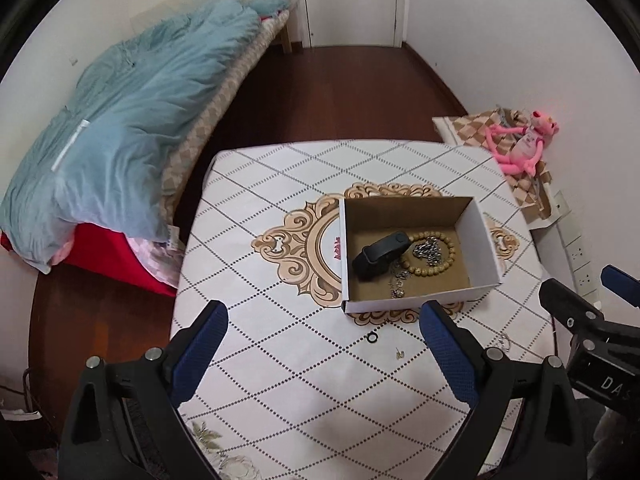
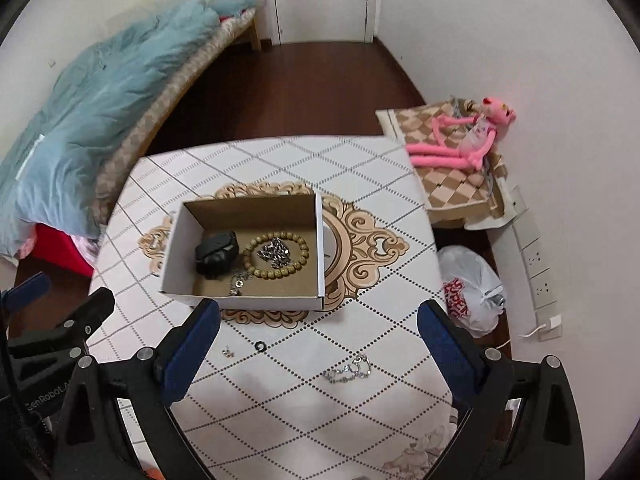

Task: Organize jewelry
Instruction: 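Withdraw both tools up away from the box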

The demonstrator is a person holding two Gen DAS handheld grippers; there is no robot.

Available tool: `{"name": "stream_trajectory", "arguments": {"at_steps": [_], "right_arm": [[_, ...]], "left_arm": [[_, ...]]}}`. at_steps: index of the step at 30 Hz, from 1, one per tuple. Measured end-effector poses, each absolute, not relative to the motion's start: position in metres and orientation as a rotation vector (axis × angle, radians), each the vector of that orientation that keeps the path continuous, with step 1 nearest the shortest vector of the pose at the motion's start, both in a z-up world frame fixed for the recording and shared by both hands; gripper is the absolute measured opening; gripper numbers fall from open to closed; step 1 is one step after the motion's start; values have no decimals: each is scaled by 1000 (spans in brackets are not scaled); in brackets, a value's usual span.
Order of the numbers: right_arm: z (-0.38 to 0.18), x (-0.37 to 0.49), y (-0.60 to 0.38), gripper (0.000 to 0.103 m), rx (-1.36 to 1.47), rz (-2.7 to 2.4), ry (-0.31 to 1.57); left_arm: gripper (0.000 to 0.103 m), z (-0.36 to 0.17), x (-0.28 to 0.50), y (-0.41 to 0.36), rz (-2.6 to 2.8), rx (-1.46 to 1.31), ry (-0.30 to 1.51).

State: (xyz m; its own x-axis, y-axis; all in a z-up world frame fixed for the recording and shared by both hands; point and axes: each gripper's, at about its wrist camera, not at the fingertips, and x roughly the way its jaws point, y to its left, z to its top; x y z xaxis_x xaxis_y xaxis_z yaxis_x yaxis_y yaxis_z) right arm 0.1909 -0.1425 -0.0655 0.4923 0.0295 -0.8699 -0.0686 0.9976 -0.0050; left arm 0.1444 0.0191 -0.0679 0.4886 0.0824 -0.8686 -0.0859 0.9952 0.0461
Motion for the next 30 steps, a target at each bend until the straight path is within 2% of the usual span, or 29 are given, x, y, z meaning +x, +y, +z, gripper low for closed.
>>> {"name": "stream_trajectory", "arguments": {"at_steps": [15,24,30], "right_arm": [[-6,120,-144,100,-59,29,927],[9,96,-148,100,-49,25,894],[-8,99,-154,100,-11,23,931]], "left_arm": [[98,-9,85,20,82,-17,938],[98,-7,65,18,81,-43,940],[98,-16,65,20,135,-28,914]]}}
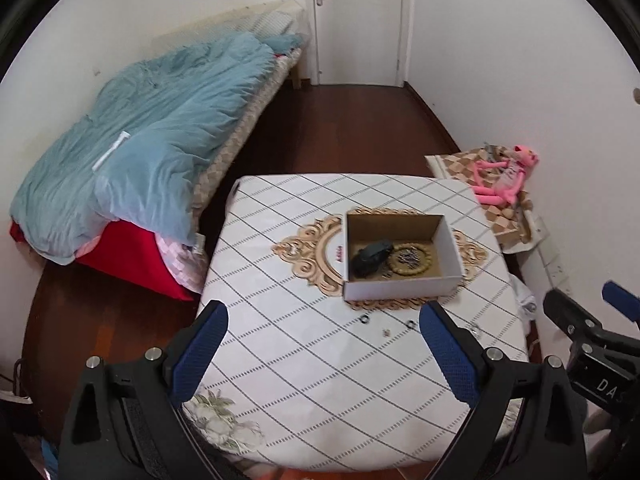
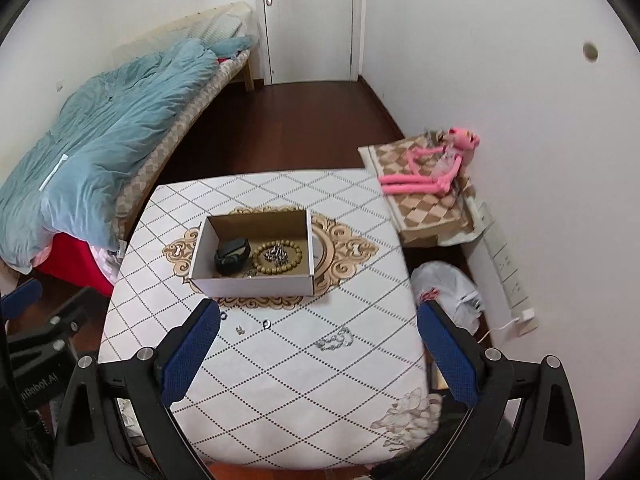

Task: Organize jewelry
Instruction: 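Withdraw both tools up away from the box, then grasp the silver link bracelet with the right tool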

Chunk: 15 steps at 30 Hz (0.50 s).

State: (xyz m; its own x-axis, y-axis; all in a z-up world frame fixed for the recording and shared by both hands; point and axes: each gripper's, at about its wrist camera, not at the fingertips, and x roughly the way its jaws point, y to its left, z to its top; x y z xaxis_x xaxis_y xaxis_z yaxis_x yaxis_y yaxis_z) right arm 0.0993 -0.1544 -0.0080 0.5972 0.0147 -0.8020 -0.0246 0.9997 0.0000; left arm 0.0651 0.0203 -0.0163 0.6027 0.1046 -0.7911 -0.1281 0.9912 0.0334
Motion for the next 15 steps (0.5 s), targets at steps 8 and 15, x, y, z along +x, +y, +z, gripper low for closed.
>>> {"name": "stream_trajectory", "arguments": {"at_steps": [8,15], "right_arm": [[-96,119,-192,100,110,-51,1061],[-184,129,-214,97,184,-101,1165]], "left_arm": [[98,-84,84,28,223,-2,981],[98,-157,91,30,225,9,1109]]}}
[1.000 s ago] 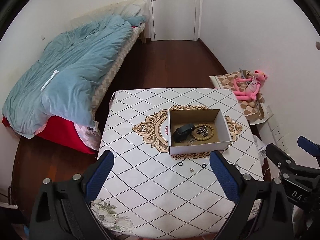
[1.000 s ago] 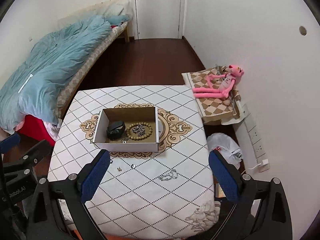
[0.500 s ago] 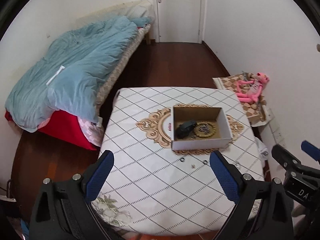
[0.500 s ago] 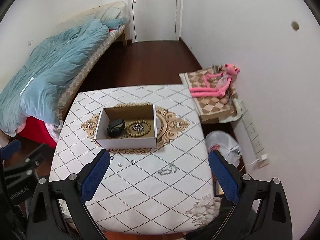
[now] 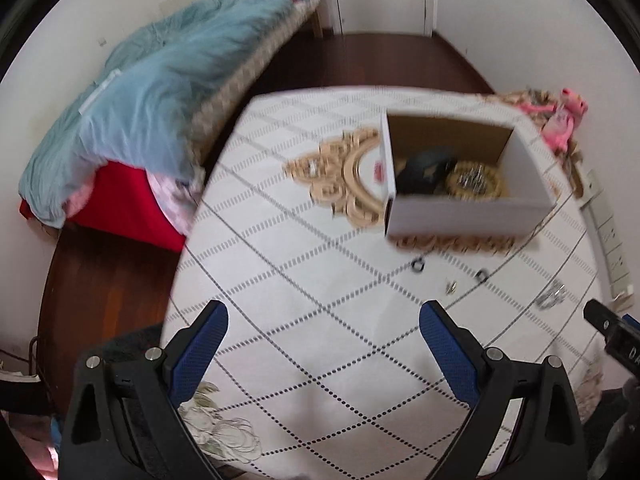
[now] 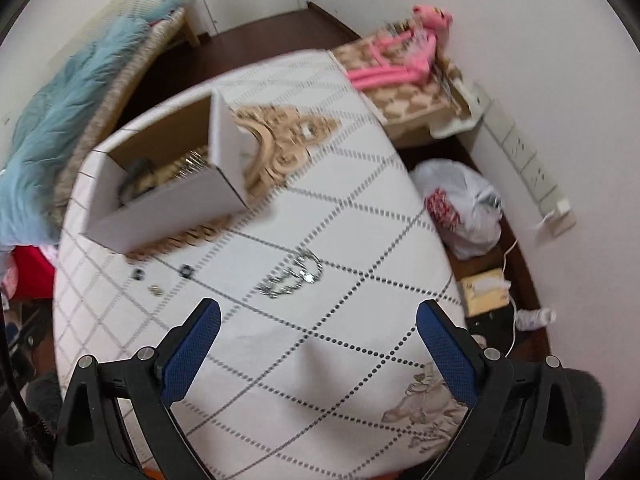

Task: Organize jewelry
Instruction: 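Grasp the silver link bracelet with the right tool, then grasp the small gold earring with the left tool while the right tool lifts the bracelet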

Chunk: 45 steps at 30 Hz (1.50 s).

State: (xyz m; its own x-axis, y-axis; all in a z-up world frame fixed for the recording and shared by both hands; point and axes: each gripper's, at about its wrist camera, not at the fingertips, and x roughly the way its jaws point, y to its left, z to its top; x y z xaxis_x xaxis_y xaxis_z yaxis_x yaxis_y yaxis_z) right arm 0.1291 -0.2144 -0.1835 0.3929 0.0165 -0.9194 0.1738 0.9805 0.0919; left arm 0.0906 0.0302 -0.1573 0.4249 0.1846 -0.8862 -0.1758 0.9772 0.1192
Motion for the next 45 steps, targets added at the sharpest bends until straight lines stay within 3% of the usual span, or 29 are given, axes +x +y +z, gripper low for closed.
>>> {"name": "stream_trajectory", "arguments": {"at_steps": [7,13,14,16,25,31,36,41,45], "right_arm": [[-222,150,-196,83,168,-92,1151],[-244,159,-171,58,43,-141,1143],[-245,157,-168,52,39,-134,1132],[-243,155,-166,10,36,-128,1120],[-220,131,-216,7,321,-67,1097],[-212,116,-226,7,346,-59,1092],[-221,114,-227,7,342,-88,1096],[-224,115,-226,7,329,-96,1100],[-224,117,-227,7,326,-101,1102]], "left_arm": [[98,-186,101,31,226,24,1148],[98,-194,106,31,216,48,1155],[98,-195,106,31,213,52,1158],[98,-199,107,29,197,44,1167],[97,-206,110,6,79,-1,1179],[96,-216,118,-13,2,-27,1193],[66,-229,128,-30,-28,-10,1207],[56,-234,135,-40,-23,2,1180],[39,-232,139,-44,-29,-1,1157]]}}
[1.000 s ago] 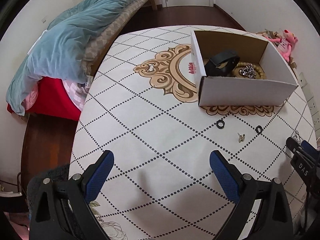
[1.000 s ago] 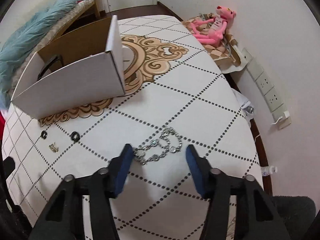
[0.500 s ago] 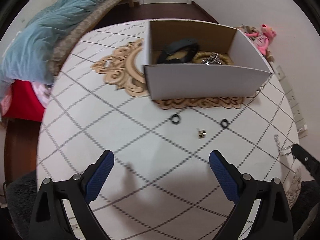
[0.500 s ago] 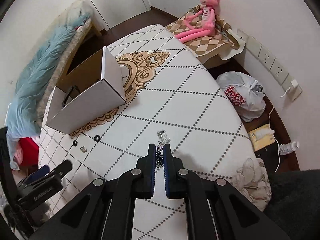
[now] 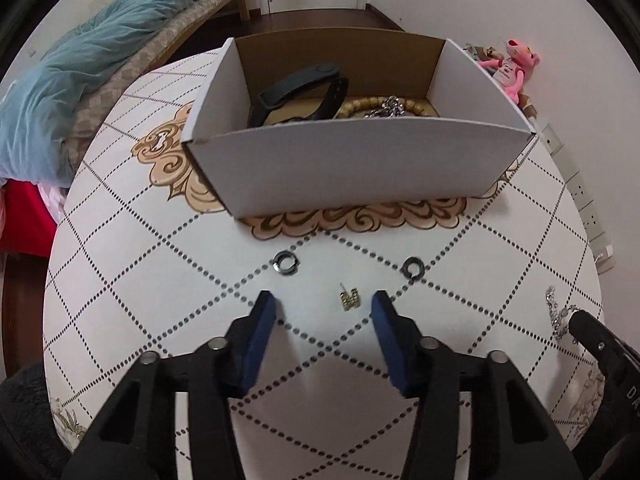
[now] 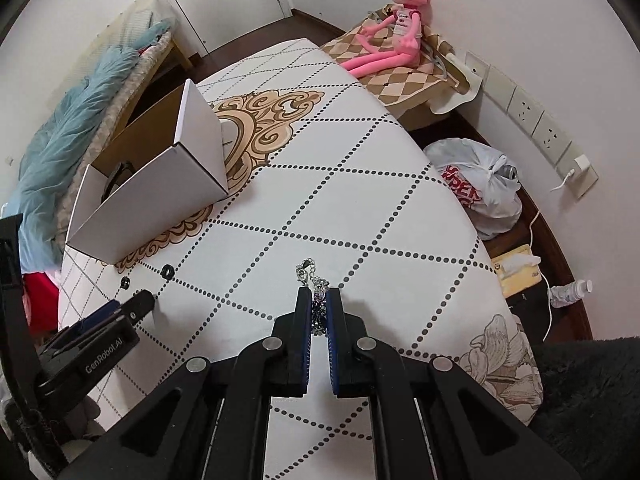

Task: Organize jewelry
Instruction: 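Grasp the small gold earring with the left tool while the right tool lifts the bracelet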

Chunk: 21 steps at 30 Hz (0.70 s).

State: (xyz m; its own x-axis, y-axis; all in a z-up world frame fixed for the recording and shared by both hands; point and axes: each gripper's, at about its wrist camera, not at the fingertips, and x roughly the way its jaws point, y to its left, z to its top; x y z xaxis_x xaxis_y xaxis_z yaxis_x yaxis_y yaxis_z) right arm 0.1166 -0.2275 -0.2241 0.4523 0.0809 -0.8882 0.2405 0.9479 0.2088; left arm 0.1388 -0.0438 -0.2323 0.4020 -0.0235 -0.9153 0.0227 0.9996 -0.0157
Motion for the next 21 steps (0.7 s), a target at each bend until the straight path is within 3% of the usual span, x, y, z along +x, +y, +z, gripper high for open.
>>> {"name": "stream_trajectory", "arguments": {"at_steps": [4,6,9,21], "right_arm": [[-225,117,-228,7,324,-104,1108],[-226,117,-228,7,324,-104,1110],[-224,116,-226,7,321,-103,1108],[-176,125,-209,7,328,10,1040]], "left_arm": [[26,-232,143,-45,-41,-7,1144],[12,-232,144,-44,-50,-14,1138],[6,-232,144,-43,-76,-42,1139],[6,-194,124,-33,-169,-105,1103]]}}
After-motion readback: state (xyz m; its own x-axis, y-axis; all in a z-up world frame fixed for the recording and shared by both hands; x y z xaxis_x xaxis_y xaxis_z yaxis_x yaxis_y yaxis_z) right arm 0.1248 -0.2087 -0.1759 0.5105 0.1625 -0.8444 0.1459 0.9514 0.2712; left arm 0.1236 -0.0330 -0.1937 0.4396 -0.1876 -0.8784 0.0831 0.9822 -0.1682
